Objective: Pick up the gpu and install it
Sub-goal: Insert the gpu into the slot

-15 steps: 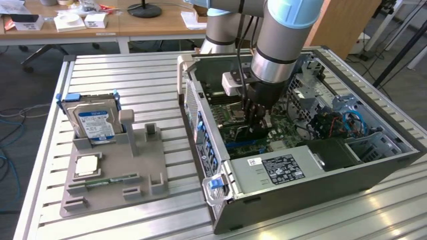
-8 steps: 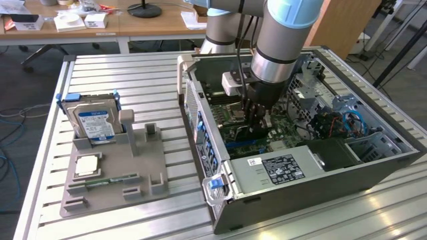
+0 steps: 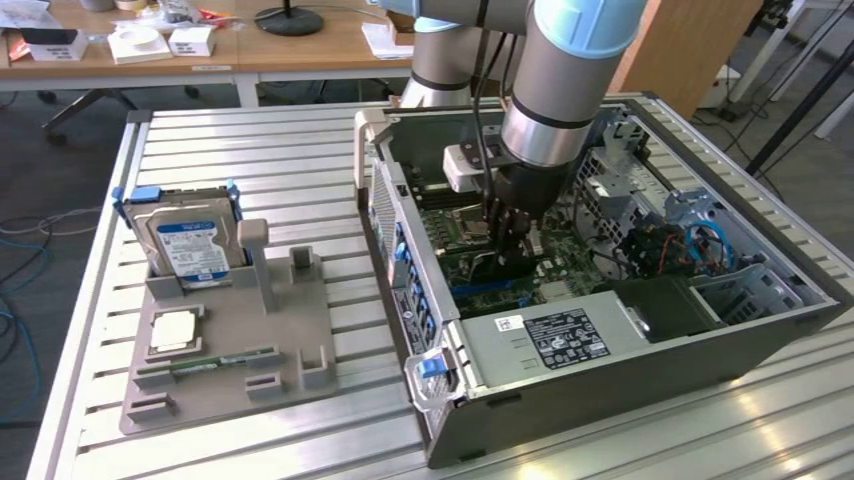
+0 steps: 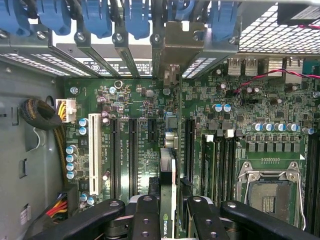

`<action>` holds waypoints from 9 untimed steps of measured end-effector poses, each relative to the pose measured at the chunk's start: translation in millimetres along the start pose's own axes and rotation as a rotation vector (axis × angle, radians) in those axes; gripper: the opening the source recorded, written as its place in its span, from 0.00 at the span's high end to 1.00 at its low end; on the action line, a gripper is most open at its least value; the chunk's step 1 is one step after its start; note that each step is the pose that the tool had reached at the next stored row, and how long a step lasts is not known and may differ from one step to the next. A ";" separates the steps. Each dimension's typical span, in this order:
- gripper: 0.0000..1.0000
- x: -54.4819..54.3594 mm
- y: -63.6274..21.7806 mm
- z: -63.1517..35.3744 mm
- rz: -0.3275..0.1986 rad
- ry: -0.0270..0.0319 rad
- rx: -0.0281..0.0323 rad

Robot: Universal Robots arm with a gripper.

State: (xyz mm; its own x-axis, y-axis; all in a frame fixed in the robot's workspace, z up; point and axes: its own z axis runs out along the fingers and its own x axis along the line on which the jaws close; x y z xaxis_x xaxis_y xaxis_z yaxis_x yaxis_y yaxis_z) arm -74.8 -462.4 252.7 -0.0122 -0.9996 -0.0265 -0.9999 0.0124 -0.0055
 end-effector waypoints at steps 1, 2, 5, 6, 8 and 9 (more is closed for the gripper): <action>0.74 0.0 0.0 0.0 0.000 0.0000 0.0000; 0.74 0.0 0.0 0.0 0.000 0.0000 0.0000; 0.74 0.0 0.0 0.0 0.000 0.0001 0.0000; 0.74 0.0 0.0 0.0 -0.001 0.0001 0.0000; 0.74 0.0 0.0 0.0 -0.003 0.0001 0.0000; 0.74 0.0 0.0 0.0 -0.004 0.0000 -0.0001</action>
State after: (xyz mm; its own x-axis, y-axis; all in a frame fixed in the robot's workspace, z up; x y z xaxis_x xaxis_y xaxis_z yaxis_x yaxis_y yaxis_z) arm -74.9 -462.4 252.7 -0.0078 -0.9996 -0.0265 -1.0000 0.0080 -0.0056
